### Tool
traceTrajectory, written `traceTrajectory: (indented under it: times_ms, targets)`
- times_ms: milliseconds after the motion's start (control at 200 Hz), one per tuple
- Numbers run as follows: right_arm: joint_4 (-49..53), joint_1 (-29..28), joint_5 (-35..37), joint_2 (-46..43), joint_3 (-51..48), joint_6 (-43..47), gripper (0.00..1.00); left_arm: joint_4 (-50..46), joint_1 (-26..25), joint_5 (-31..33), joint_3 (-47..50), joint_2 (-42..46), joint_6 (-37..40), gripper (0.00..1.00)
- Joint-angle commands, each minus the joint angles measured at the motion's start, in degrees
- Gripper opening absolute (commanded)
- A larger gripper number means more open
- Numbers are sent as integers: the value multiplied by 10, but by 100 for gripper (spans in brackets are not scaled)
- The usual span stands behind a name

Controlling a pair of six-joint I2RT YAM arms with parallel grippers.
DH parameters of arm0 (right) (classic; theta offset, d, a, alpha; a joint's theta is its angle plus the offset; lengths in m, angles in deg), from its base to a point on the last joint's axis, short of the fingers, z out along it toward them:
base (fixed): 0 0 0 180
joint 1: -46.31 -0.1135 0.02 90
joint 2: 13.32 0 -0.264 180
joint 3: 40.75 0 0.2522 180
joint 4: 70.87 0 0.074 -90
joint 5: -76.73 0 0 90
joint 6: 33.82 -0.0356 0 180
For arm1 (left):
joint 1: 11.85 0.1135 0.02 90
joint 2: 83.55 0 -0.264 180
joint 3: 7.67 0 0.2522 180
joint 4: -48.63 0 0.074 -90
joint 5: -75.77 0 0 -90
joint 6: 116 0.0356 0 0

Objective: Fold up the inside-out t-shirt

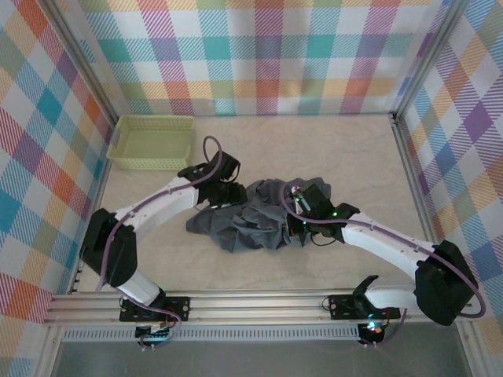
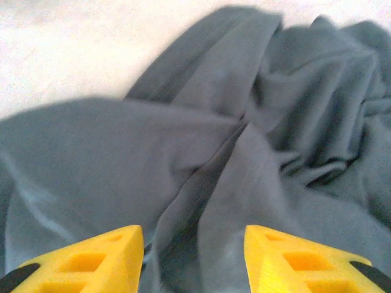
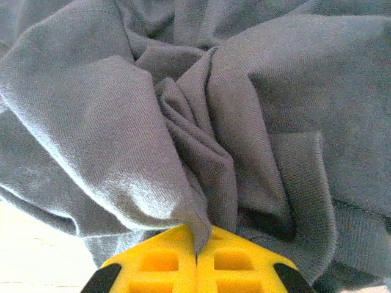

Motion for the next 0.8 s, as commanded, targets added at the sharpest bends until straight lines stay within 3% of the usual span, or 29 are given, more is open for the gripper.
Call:
traceTrajectory:
  times_ms: [0, 450, 795]
  targets:
    - [-16, 0, -13, 2, 4, -14, 0, -12, -4, 26, 42, 43, -25, 47]
    - [-12, 1, -8, 7, 11, -16, 0, 110, -11, -71, 138, 52, -44, 37]
    - [3, 1, 19, -1, 11, -21, 0, 150, -10, -86, 129, 45, -34, 6]
